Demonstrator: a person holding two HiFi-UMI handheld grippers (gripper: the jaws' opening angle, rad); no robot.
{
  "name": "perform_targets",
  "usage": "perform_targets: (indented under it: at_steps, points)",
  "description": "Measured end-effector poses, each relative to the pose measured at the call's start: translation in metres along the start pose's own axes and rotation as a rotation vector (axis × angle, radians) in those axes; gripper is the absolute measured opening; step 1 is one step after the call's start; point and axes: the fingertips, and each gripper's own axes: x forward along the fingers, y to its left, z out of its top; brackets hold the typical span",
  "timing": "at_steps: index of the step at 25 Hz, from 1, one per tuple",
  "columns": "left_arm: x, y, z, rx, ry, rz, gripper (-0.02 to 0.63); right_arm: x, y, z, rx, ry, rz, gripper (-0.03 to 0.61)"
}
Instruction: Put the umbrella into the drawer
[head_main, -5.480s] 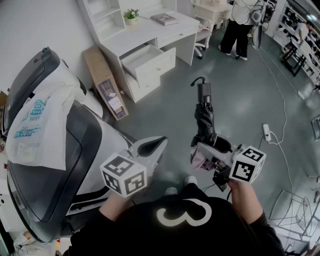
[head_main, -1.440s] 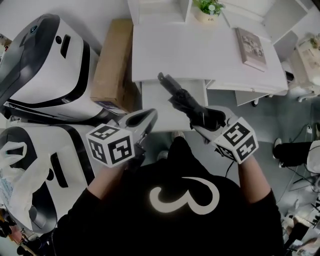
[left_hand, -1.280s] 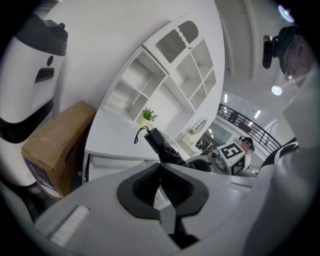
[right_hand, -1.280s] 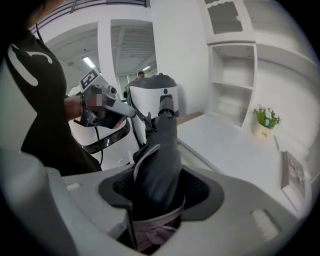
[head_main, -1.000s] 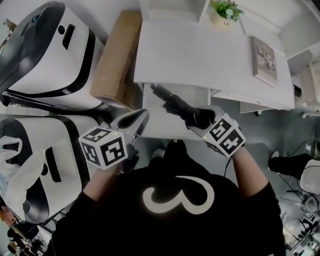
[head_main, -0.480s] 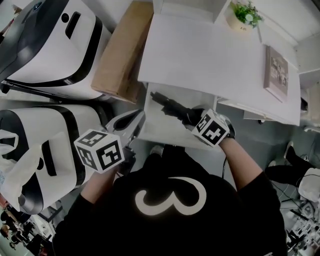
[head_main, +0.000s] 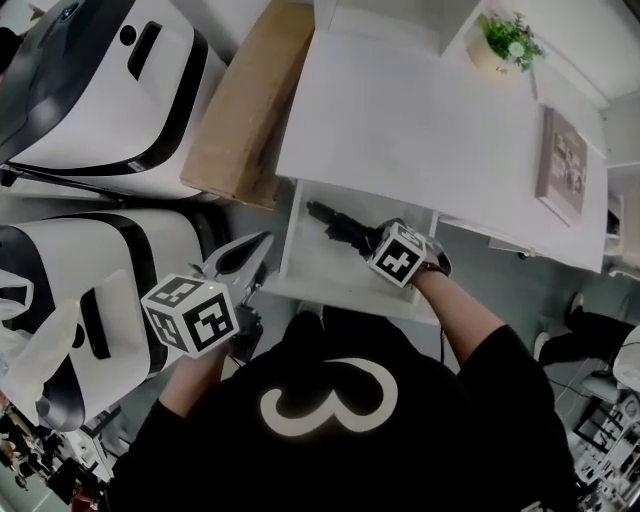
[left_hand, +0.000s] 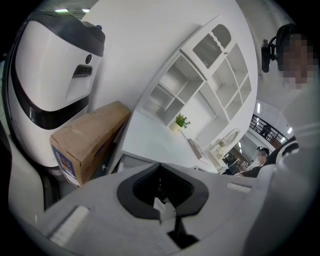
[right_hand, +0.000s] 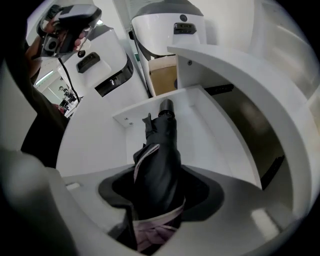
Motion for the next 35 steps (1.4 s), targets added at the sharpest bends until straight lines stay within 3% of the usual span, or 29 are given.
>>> perform_targets:
  at_steps: [15, 21, 35]
  points:
    - [0.011, 0.030, 0.006, -0.042, 0.006, 0.055, 0.009, 0.063, -0.022, -0.002, -0.003, 0.035, 0.018, 0.236]
    - [0.009, 0.036, 0.003, -0.047, 0.015, 0.064, 0.009, 0.086, -0.024, -0.014, -0.036, 0.098, -0.007, 0.239]
    - [-0.001, 0.038, -0.003, -0.035, 0.017, 0.052, 0.009, 0.083, -0.021, -0.015, -0.040, 0.086, -0.038, 0.305]
